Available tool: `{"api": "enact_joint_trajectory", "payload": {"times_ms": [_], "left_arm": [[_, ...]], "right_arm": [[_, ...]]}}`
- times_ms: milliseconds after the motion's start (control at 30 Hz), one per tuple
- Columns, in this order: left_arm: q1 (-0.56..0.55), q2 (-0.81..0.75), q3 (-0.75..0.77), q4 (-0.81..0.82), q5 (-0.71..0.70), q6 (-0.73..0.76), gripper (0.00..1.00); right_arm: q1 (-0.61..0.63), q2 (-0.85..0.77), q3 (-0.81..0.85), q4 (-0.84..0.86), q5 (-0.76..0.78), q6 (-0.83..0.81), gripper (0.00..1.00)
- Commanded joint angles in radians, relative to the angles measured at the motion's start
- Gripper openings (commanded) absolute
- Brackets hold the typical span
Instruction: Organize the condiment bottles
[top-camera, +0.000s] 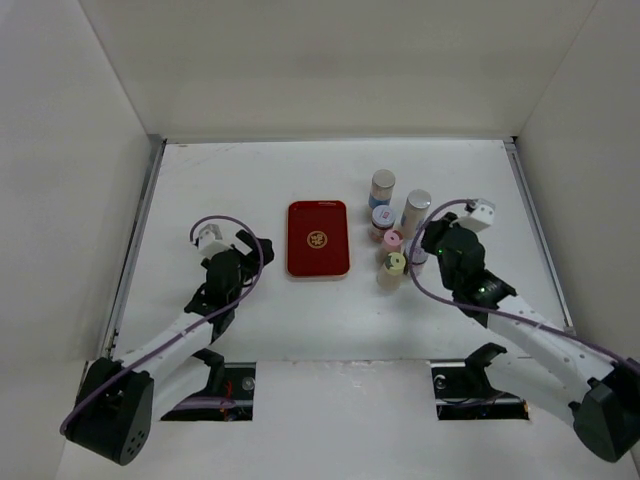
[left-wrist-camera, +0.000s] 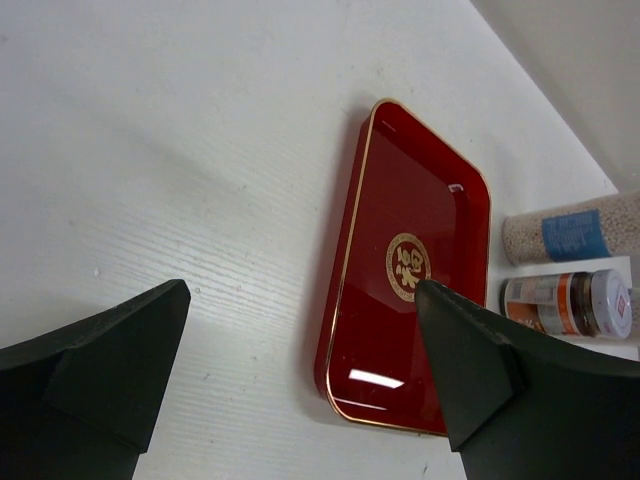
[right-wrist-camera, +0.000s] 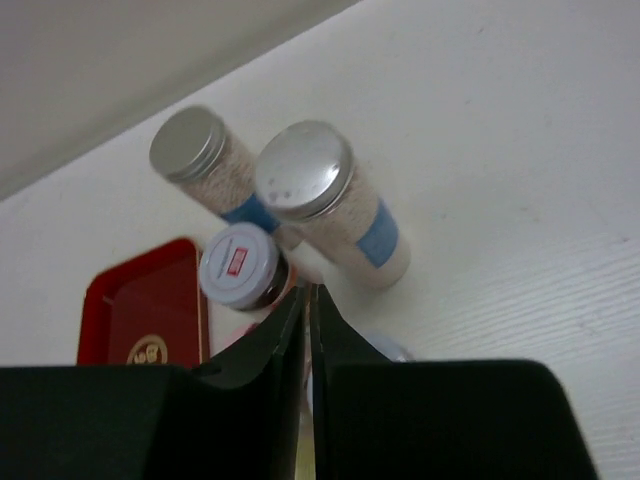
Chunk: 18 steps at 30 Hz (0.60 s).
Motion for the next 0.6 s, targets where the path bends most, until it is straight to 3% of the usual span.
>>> {"api": "enact_joint_trajectory", "payload": {"times_ms": [0,100,167,333,467,567], "left_arm": [[-0.010,-0.038,0.021,0.032,-0.067,0.043,1.00],[-0.021,-0.046,0.022,0.045,-0.078,0.060,1.00],[-0.029,-0.044,0.019,0.058,-0.080,0.062,1.00],[-0.045,0.011,0.021,0.107,-0.066,0.063,0.98],[-0.067,0.039,0.027,0.128,-0.049,0.066,0.68],[-0.091,0.040,0.031,0.131,-0.057,0.069,0.67]], "right_arm": [[0.089,0.086,0.084,-0.058,0.030,-0.101,0.22],[0.162,0.146,0.119,-0.085,0.068,-0.155,0.56],[0.178,0.164,0.124,-0.091,0.071,-0.178,0.72],[0.259,0.122,0.162,-0.212,0.060,-0.164,0.86],[0.331,0.105,0.182,-0.341,0.076,-0.117,0.86],[0.346,0.132,0.176,-0.364,0.065,-0.110,0.86]]}}
